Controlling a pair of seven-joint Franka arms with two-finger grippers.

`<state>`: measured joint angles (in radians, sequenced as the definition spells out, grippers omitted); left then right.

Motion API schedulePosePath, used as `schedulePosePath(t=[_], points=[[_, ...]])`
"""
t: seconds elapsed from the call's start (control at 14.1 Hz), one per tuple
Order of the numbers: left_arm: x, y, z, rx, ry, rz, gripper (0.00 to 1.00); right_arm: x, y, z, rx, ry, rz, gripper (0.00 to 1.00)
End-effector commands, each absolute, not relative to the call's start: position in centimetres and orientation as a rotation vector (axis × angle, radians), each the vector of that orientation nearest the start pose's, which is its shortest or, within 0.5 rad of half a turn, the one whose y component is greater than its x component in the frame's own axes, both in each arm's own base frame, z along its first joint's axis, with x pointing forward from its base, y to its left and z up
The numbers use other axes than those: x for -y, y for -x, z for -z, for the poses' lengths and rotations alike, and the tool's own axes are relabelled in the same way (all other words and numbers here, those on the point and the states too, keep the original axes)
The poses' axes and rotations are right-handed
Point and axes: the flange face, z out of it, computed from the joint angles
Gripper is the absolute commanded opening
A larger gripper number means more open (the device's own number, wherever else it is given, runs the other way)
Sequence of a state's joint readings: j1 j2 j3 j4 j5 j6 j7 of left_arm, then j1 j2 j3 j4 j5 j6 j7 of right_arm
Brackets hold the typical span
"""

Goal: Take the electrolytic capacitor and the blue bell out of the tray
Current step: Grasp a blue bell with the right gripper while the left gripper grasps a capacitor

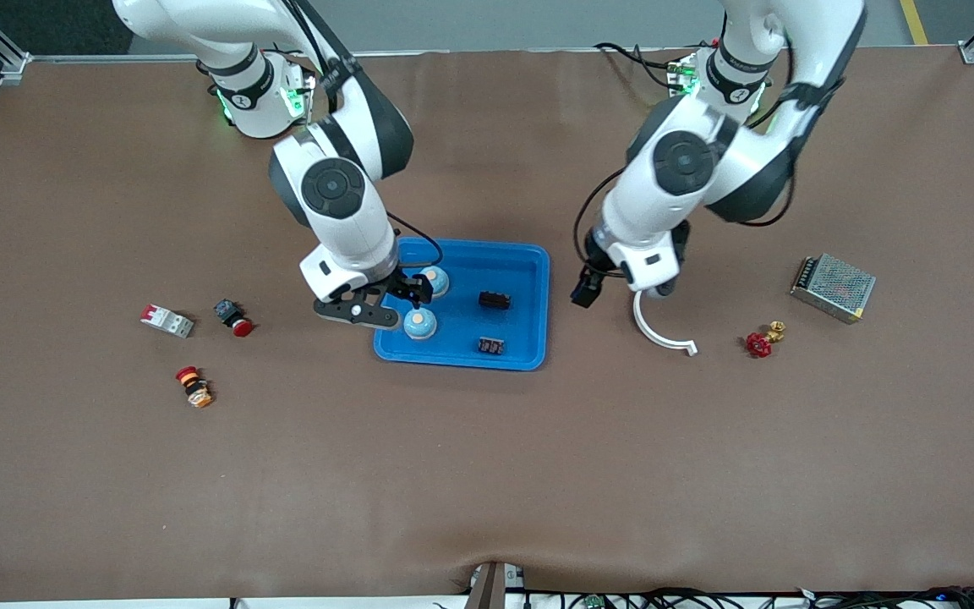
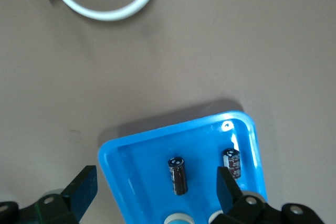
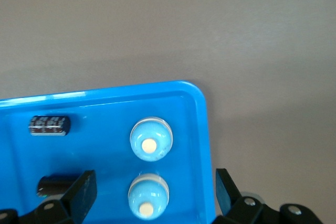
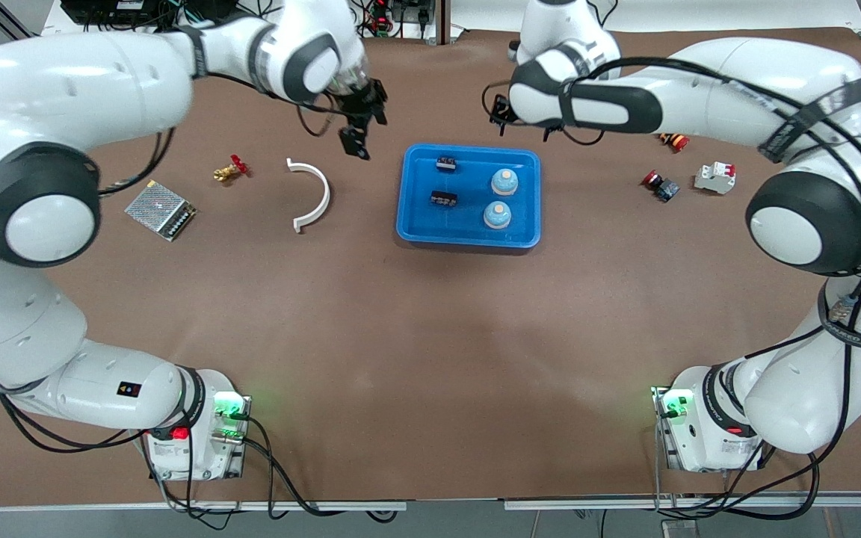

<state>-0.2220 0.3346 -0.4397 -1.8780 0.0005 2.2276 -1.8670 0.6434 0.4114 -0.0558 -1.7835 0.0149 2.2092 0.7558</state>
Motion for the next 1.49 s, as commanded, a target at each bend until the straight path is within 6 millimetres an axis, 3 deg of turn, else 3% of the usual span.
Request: schedulePosePath(t=[0.0, 0.28, 0.64, 1.42], points=[[41.7, -51.5, -31.8, 1.911, 2.574, -0.191, 1.00, -37.0, -53.9, -30.1, -0.193, 3.135, 0.041, 1.00], [45.2, -51.7, -28.2, 1.986, 2.509, -0.155, 1.00, -37.4, -54.3, -26.8, -0.143, 3.135, 0.059, 1.00], [47.9, -51.6, -25.4, 2.050, 2.491, -0.162, 1.00, -37.5, -54.5, -22.0, -0.084, 3.138, 0.078, 1.00], [51.0, -48.9, -19.9, 2.039, 2.519, -0.089, 1.00, -38.0, -54.1, -19.1, -0.015, 3.135, 0.066, 1.00]])
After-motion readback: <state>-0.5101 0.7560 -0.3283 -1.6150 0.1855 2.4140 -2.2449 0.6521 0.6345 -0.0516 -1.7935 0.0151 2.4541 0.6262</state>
